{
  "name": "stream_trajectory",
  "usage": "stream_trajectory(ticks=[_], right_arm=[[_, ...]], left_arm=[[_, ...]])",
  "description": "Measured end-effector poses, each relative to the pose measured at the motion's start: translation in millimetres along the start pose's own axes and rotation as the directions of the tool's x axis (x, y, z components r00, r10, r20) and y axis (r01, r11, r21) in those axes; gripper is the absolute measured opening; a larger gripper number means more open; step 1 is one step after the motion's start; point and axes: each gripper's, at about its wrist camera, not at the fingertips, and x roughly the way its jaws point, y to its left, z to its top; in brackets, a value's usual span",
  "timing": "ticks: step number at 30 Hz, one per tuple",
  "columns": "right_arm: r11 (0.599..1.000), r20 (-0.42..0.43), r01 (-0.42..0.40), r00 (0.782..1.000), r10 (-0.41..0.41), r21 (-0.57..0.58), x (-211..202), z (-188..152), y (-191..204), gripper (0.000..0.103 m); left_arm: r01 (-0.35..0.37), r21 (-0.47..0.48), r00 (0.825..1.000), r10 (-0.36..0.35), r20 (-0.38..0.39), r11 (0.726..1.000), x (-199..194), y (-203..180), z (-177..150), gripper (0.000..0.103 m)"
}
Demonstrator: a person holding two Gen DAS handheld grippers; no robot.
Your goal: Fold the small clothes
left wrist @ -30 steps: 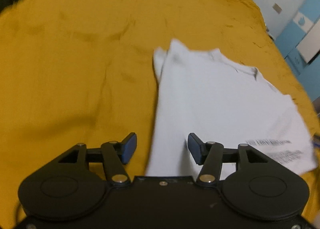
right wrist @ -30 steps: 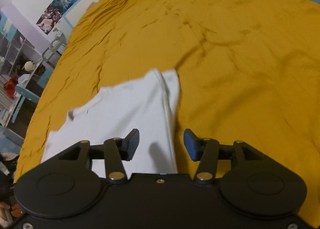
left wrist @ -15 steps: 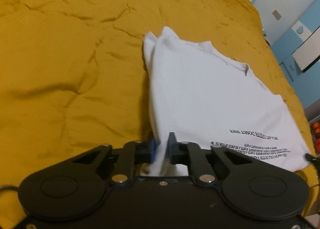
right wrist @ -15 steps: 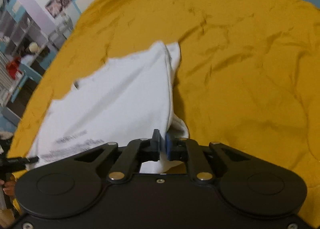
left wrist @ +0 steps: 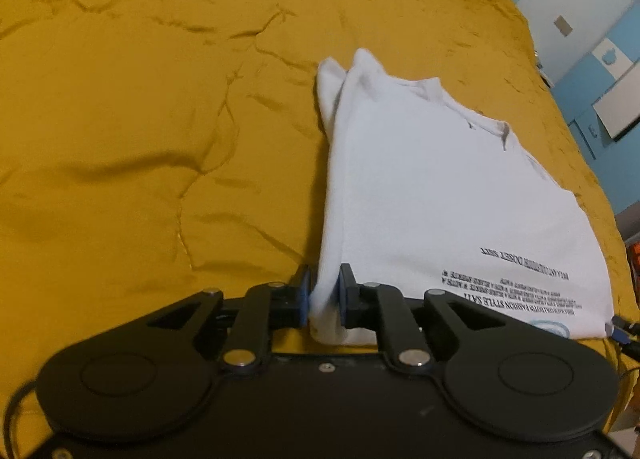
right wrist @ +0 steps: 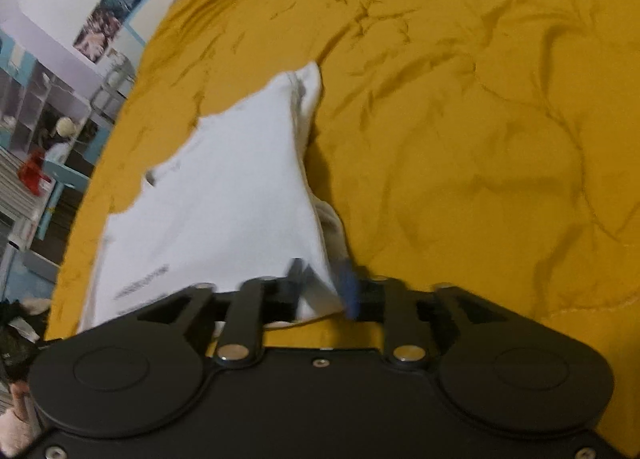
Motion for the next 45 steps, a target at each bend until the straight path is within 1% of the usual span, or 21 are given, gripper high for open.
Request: stream_trajectory(ticks=[1,4,5,6,7,10,13,16,18,19,21,22,24,29,32,37,40,42,43,44,45], right_arm=[[1.000,0.006,0.000,1.000,0.000,-0.008,-3.5,-3.4,5.0,0.057],[1.000,-0.017,0.010,1.000,-0.010,-0.029,5.7,-6.8,6.1,0.056],[0.999,-0.020,0.015,1.000,-0.016,-0.033,10.5,-8.3,7.6,0.053],[0.999,-0.027,0.022,0.999,-0.023,-0.043,14.6,-8.9,10.0,0.034],[0.997,-0.035,0.045,0.998,-0.047,-0.059,17.0,-9.1,13.4,0.020],[0.995,0.010,0.052,0.999,-0.051,-0.083,3.4,-9.2,22.7,0.012],[0.993,0.015,0.068,0.998,-0.067,-0.097,-1.2,-7.3,24.4,0.010],[0.992,-0.039,0.095,0.994,-0.099,-0.082,21.3,-10.1,10.1,0.010],[0.995,-0.042,0.082,0.996,-0.084,-0.060,20.7,-10.0,6.7,0.012],[0.997,-0.047,0.066,0.997,-0.068,-0.042,18.3,-7.2,7.0,0.019],[0.997,-0.036,0.060,0.997,-0.061,-0.042,10.3,2.0,12.4,0.033],[0.995,-0.002,0.064,0.998,-0.064,-0.071,6.6,7.9,18.3,0.040],[0.988,0.064,0.078,0.996,-0.069,-0.135,5.3,24.6,32.9,0.043],[0.979,0.150,0.066,0.988,-0.037,-0.191,49.3,82.0,62.9,0.043],[0.979,0.152,0.071,0.988,-0.042,-0.193,89.7,109.0,72.4,0.043],[0.976,0.111,0.128,0.988,-0.109,-0.174,141.5,133.4,73.9,0.044],[0.976,0.074,0.137,0.989,-0.126,-0.168,152.9,132.6,67.1,0.044],[0.978,0.053,0.123,0.992,-0.115,-0.170,155.1,129.4,65.4,0.043],[0.978,0.044,0.109,0.994,-0.103,-0.176,154.9,128.3,65.7,0.028],[0.978,0.042,0.101,0.995,-0.095,-0.183,154.4,127.8,66.0,0.019],[0.975,0.045,0.100,0.995,-0.093,-0.196,153.7,127.4,66.2,0.019]], left_arm=[[-0.007,0.004,1.000,0.007,0.000,1.000,-0.3,-1.7,-0.4,0.014],[-0.015,-0.020,1.000,0.015,-0.014,1.000,8.0,1.8,-2.8,0.011],[-0.009,-0.031,1.000,0.009,-0.017,0.999,10.0,2.9,-3.1,0.007],[0.002,-0.044,1.000,-0.002,-0.019,0.999,11.5,3.9,-4.0,0.005],[-0.001,-0.049,1.000,0.001,-0.014,0.999,10.1,3.8,-3.9,0.004],[0.000,-0.052,1.000,0.001,0.022,0.999,-5.0,3.2,-5.4,0.004],[-0.008,-0.034,1.000,0.007,-0.012,0.999,-1.6,9.2,-9.0,0.006],[-0.017,-0.026,0.999,0.016,-0.029,1.000,8.8,12.5,-14.4,0.009],[-0.023,-0.020,1.000,0.023,-0.017,1.000,4.0,12.2,-13.4,0.019],[-0.023,-0.019,1.000,0.023,-0.011,1.000,1.0,12.1,-11.4,0.028],[-0.061,-0.004,0.998,0.061,0.025,0.998,-8.8,10.4,-2.0,0.041],[-0.080,0.009,0.996,0.080,0.046,0.997,-11.7,8.2,5.2,0.045],[-0.097,0.022,0.991,0.094,0.093,0.995,-16.4,4.2,22.1,0.048],[-0.086,-0.003,0.982,0.086,0.169,0.996,10.0,-9.6,71.7,0.051],[-0.062,-0.023,0.977,0.065,0.201,0.998,39.4,-20.2,97.8,0.051],[-0.069,-0.025,0.981,0.073,0.177,0.997,85.0,-37.2,128.5,0.051],[-0.046,-0.031,0.988,0.050,0.143,0.998,102.1,-39.4,135.0,0.050],[-0.054,-0.017,0.989,0.056,0.135,0.998,110.2,-42.3,137.3,0.047],[-0.063,-0.002,0.989,0.063,0.134,0.998,113.2,-43.9,137.8,0.037],[-0.073,0.008,0.988,0.072,0.139,0.997,114.9,-45.7,138.2,0.026],[-0.085,0.020,0.986,0.081,0.143,0.996,117.6,-47.8,138.5,0.004]])
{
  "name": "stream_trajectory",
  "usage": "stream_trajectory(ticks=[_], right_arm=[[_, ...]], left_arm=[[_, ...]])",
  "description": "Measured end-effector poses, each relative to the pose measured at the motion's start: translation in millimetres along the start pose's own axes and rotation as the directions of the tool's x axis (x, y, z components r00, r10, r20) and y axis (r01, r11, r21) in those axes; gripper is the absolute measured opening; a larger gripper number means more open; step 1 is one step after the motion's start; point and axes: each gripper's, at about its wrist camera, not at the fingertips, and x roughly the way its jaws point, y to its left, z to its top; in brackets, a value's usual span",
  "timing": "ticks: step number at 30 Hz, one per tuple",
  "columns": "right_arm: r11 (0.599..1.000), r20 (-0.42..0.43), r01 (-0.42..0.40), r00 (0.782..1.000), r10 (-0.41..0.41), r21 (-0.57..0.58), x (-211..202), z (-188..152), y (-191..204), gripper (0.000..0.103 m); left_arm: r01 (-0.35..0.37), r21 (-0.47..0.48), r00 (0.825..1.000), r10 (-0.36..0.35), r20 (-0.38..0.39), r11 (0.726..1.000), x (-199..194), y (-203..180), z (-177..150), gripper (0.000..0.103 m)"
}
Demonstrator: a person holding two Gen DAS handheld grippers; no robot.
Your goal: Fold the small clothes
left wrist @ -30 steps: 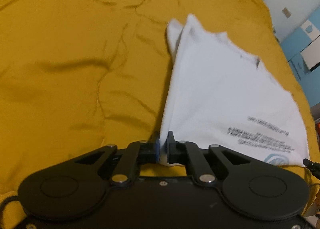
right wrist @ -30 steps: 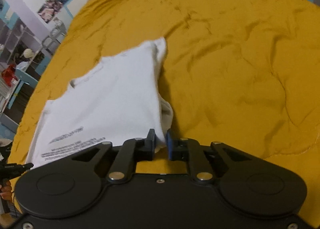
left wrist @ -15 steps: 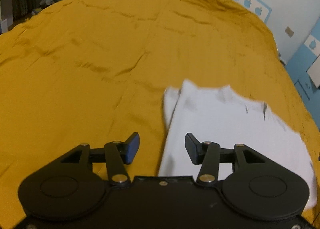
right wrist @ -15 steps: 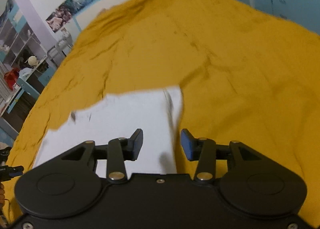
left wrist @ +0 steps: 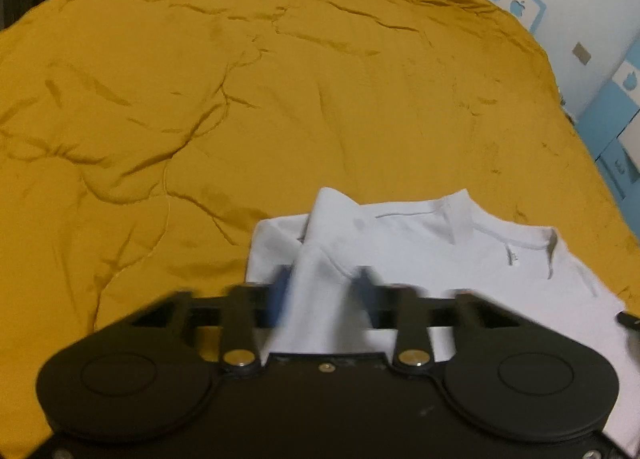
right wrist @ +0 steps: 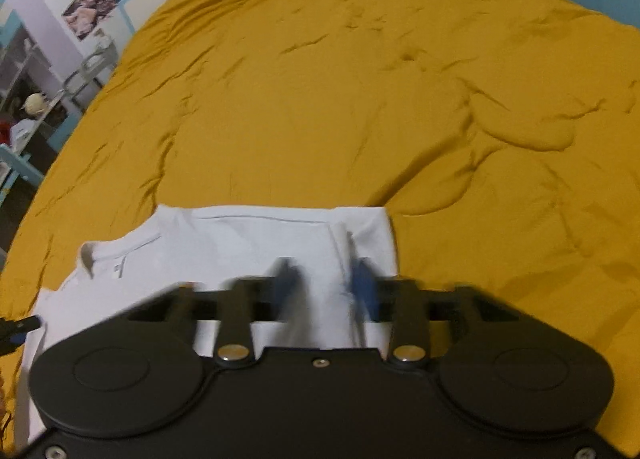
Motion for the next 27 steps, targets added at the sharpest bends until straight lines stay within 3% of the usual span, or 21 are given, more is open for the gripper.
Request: stream_trajectory(ticks=[6,11,14,15,19,23,27], right_arm=[[1.000,0.122,-0.009,0.992,0.011,-0.023,-12.6,11.0,8.3,0.013],[0.996,0.027,0.084,0.996,-0.083,-0.042,27.6,7.7,2.8,0.014],[0.998,0.026,0.066,0.997,-0.066,0.011,29.0,5.6,-6.2,0.015],[0.998,0.027,0.057,0.998,-0.058,0.036,23.4,6.3,-7.8,0.022],[0.998,0.065,0.039,0.997,-0.042,0.053,-23.8,0.3,-2.2,0.051],[0.999,0.077,-0.023,0.997,0.020,0.034,-90.8,-33.6,-4.6,0.055],[0.995,0.026,-0.052,0.998,0.050,0.091,-128.7,-83.7,-24.7,0.058]], left_arm=[[0.007,-0.062,0.992,0.001,0.129,0.998,-15.7,4.6,-4.4,0.002],[-0.057,-0.050,0.998,0.058,0.023,0.997,20.8,9.4,-10.2,0.007],[-0.068,-0.035,0.997,0.069,0.020,0.997,20.4,7.4,-7.7,0.012],[-0.057,-0.034,0.998,0.058,0.018,0.998,14.9,7.5,-5.2,0.015],[-0.068,-0.012,0.996,0.069,0.048,0.998,-27.1,11.0,-5.3,0.044],[-0.015,-0.017,1.000,0.015,0.021,1.000,-83.2,28.5,-39.8,0.054],[0.005,-0.067,0.998,-0.009,-0.064,0.998,-111.7,49.4,-84.8,0.054]])
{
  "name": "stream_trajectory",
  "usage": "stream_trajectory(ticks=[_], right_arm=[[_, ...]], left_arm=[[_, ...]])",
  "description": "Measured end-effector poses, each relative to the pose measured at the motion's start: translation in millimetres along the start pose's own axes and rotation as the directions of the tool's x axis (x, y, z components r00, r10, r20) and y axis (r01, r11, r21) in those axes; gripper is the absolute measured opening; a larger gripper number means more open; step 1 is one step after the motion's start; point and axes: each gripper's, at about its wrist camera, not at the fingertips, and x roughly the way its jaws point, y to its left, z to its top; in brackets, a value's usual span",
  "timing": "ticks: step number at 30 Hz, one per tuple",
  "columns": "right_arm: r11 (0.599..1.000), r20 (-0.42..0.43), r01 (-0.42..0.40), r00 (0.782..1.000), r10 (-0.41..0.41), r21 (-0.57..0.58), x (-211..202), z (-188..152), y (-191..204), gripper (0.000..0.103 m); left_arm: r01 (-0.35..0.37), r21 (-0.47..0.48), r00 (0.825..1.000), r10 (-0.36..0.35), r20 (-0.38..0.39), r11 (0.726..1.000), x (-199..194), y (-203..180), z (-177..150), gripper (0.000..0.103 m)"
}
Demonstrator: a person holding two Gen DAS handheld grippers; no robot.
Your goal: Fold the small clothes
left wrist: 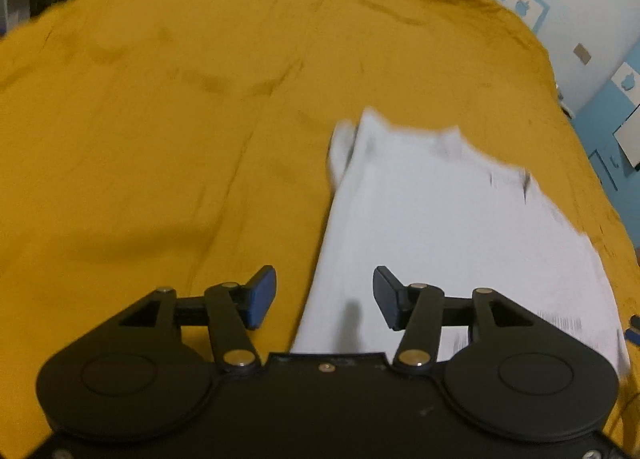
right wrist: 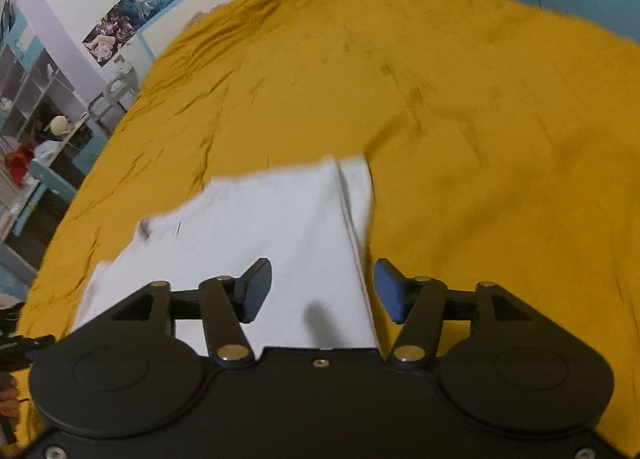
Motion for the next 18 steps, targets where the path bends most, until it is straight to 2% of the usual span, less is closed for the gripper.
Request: stream_trajectory(ticks=[3,5,6,7,8,9,10,15,18], right_arm=[[1.000,-0.033,0.015,0.999,-0.015,0.012,-10.3,-29.0,-10.2,0.058],[0.999,-0.045,0.010,0.999,-0.008,0.041,-7.4,-37.7,-12.2,0.058],[0.999,-0.046,0.008,0.999,-0.005,0.050,-3.9,-41.1,-11.7,0.058],[0.999,-0.037,0.016,0.999,-0.014,0.052,-2.4,-43.4,-10.7,0.058],[0.999,-0.032,0.023,0.999,-0.022,0.044,-2.1,-43.5,-8.8,0.054],[0.999,-0.032,0.028,0.999,-0.027,0.036,-0.7,-43.4,-5.2,0.033],[0.999,-0.042,0.024,0.999,-0.022,0.036,-1.2,-45.2,-5.9,0.019],[0.999,0.019,0.008,1.000,-0.009,0.043,-28.3,-38.8,-0.7,0.011],[1.000,0.038,0.001,0.999,-0.002,0.027,-40.5,-35.1,1.2,0.009]], left_arm=[[0.007,-0.030,0.999,-0.008,-0.034,1.000,-0.4,9.2,-23.0,0.054],[0.022,-0.041,0.999,-0.023,-0.035,0.999,3.3,10.0,-30.2,0.049],[0.024,-0.033,0.999,-0.024,-0.026,0.999,4.9,8.5,-31.8,0.039],[0.037,-0.030,0.999,-0.038,-0.031,0.999,7.8,7.1,-31.0,0.019],[0.058,-0.057,0.997,-0.060,-0.042,0.997,10.6,7.5,-30.4,0.013],[0.054,-0.078,0.998,-0.057,-0.040,0.996,11.2,4.1,-31.6,0.006],[0.043,-0.090,0.998,-0.047,-0.037,0.995,11.2,2.9,-30.5,0.004],[0.067,-0.107,0.998,-0.066,0.013,0.992,-13.4,0.9,-21.9,0.004],[0.077,-0.084,0.997,-0.077,0.007,0.994,-22.5,-1.7,-22.6,0.004]])
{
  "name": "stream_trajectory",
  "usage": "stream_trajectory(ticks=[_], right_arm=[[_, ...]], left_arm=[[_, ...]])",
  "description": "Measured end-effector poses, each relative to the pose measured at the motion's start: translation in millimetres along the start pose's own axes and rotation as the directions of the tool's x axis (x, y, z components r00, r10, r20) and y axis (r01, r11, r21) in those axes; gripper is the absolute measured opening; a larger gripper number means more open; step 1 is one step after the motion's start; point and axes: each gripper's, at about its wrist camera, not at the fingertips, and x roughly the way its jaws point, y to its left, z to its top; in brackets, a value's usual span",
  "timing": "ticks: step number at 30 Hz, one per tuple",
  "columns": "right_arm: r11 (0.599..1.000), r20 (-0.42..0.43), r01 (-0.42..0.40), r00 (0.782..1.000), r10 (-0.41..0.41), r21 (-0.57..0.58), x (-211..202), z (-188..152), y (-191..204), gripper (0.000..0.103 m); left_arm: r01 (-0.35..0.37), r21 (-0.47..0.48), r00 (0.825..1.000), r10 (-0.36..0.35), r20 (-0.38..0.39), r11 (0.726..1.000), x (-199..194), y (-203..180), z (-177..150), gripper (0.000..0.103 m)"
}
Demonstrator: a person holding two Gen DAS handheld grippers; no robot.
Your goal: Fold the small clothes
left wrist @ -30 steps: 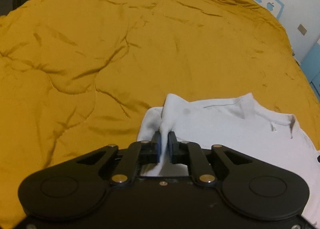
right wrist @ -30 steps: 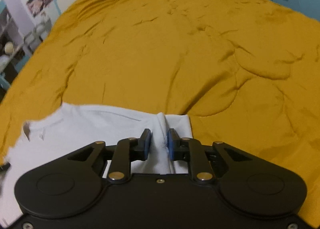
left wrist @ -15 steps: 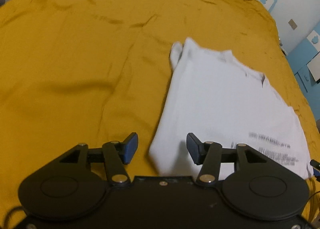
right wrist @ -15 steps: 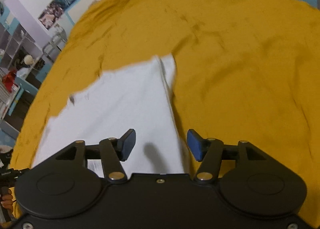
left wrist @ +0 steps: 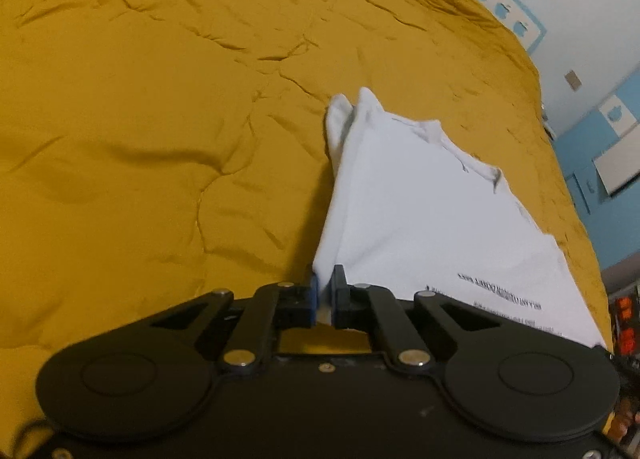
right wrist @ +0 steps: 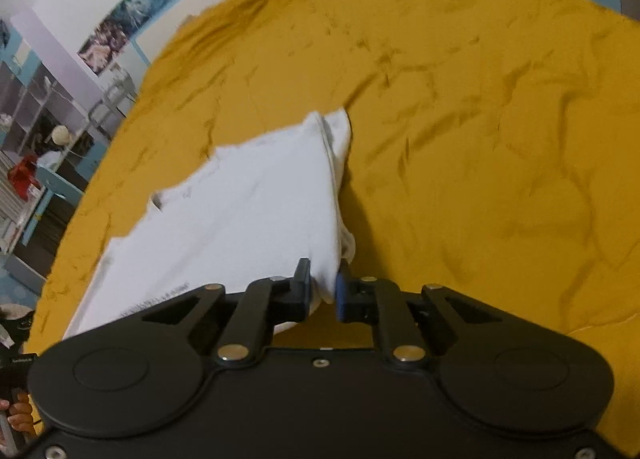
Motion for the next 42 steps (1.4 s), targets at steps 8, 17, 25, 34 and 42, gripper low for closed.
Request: stream_trajectory(ticks=[8,17,25,34,42], right_arm=[[0.997,-0.075,0.028,0.997,-0.023,0.066,31.8,-21.4,-37.1,0.007],[0.997,0.069,0.040,0.997,-0.036,-0.059,-13.4,-11.4,11.2,0.033],[0.965,-0.003,-0.138,0.990,0.141,-0.225,18.9,-29.1,98.8,0.034],[0.968,-0.057,-0.003,0.998,-0.012,-0.252,45.6,-61.1,63.9,0.031],[0.981,-0.041,0.076,0.996,-0.085,-0.178,15.4,-59.7,18.9,0.030]], left_arm=[[-0.053,0.042,0.997,0.056,-0.056,0.998,37.6,18.9,-18.6,0.009],[-0.067,0.087,0.997,0.064,0.033,0.994,-13.2,10.0,-6.6,0.025],[0.080,0.148,0.997,-0.083,0.008,0.986,1.0,-42.7,-19.4,0.037],[0.066,0.123,0.996,-0.057,-0.071,0.990,45.3,-26.9,-45.5,0.039],[0.080,0.003,0.994,-0.079,-0.069,0.997,21.3,-6.7,-41.6,0.033]])
